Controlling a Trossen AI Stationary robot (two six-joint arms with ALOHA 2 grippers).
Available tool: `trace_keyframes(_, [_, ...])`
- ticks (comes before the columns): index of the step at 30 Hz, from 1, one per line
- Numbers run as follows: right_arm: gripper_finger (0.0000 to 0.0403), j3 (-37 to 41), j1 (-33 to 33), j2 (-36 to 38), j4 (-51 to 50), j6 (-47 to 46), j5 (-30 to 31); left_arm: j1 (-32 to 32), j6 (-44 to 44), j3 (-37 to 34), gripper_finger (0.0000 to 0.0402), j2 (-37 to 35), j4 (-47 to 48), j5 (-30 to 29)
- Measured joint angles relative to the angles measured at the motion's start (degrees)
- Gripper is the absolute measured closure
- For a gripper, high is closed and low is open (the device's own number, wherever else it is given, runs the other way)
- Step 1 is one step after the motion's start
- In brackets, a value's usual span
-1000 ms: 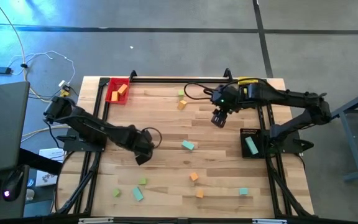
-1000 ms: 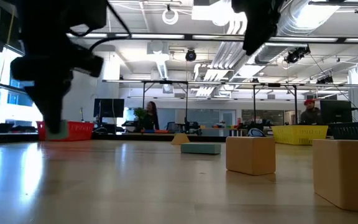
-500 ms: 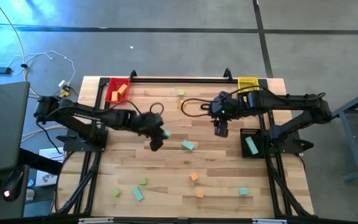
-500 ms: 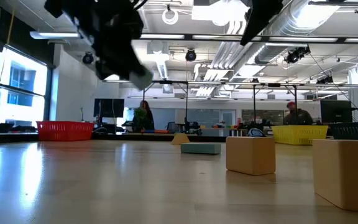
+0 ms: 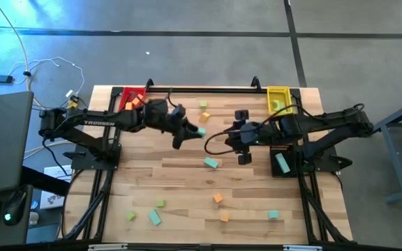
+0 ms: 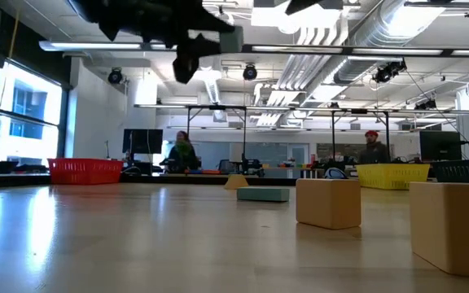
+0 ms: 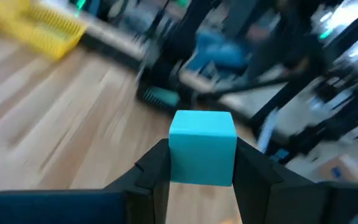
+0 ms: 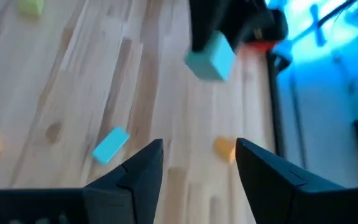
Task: Sort & place blocks by color
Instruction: Put the blue block into the black bin
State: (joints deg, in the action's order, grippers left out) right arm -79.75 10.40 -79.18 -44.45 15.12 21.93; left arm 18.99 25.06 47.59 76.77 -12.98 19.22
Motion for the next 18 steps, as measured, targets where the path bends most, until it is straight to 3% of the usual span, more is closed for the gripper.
trace_keyframes(3, [0.0214, 0.0, 1.0, 0.0, 4.0, 3.4, 2.7, 1.3, 2.5, 0.0, 0.0291, 0.0, -6.4, 2.9])
trace_keyframes(10, [0.0214, 0.0, 1.3, 0.0, 13.3, 13.1, 6.7, 1.8, 5.1, 0.0, 0.0290, 0.0, -17.2, 2.7])
trace_keyframes(18, [0.0214, 0.0, 1.2, 0.0, 23.0, 23.7, 7.9, 2.1, 6.3, 0.0, 0.0289, 0.0, -23.7, 2.5])
